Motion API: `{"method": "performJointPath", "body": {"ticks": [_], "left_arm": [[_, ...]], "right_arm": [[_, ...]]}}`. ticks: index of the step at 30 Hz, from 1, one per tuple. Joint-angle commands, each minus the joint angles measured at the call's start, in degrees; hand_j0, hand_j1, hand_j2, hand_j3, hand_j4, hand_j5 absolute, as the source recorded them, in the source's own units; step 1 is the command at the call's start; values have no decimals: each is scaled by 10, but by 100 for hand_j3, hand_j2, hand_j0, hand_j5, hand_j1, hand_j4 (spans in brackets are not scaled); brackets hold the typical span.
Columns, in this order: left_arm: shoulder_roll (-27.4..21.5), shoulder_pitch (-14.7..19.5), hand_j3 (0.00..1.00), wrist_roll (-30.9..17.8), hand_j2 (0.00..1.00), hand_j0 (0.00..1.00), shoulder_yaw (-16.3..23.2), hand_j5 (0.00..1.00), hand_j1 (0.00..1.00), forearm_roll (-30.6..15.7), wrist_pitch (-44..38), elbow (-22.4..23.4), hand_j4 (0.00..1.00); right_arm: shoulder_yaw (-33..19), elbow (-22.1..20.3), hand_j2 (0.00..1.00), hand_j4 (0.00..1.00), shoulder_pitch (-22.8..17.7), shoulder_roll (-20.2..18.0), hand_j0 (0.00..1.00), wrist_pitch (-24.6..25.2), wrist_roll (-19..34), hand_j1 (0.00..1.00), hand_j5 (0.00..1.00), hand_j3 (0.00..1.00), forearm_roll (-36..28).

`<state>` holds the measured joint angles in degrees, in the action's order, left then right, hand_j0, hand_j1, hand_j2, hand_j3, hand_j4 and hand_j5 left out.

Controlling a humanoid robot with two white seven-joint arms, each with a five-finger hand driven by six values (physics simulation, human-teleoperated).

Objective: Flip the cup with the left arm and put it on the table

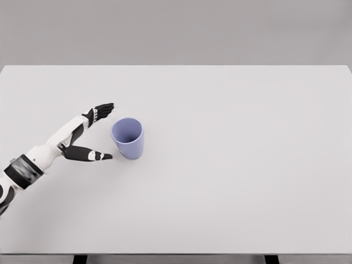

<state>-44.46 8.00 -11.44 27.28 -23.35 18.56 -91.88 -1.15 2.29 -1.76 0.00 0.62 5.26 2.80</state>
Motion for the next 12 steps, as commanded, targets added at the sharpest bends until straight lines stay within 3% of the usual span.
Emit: {"method": "performJointPath", "body": {"ticks": [1, 4, 12], "left_arm": [[-29, 0, 100, 0, 100, 100, -18, 100, 100, -4, 0, -2, 100], [-53, 1, 100, 2, 100, 100, -53, 100, 100, -4, -2, -5, 100], [-76, 0, 100, 3, 100, 100, -82, 100, 100, -5, -6, -15, 100]], "right_arm": [[0, 0, 100, 100, 0, 0, 100, 0, 0, 100, 100, 100, 0], [0, 1, 100, 100, 0, 0, 100, 0, 0, 100, 100, 100, 0], [0, 0, 100, 100, 0, 0, 100, 0, 0, 100, 100, 100, 0]]}}
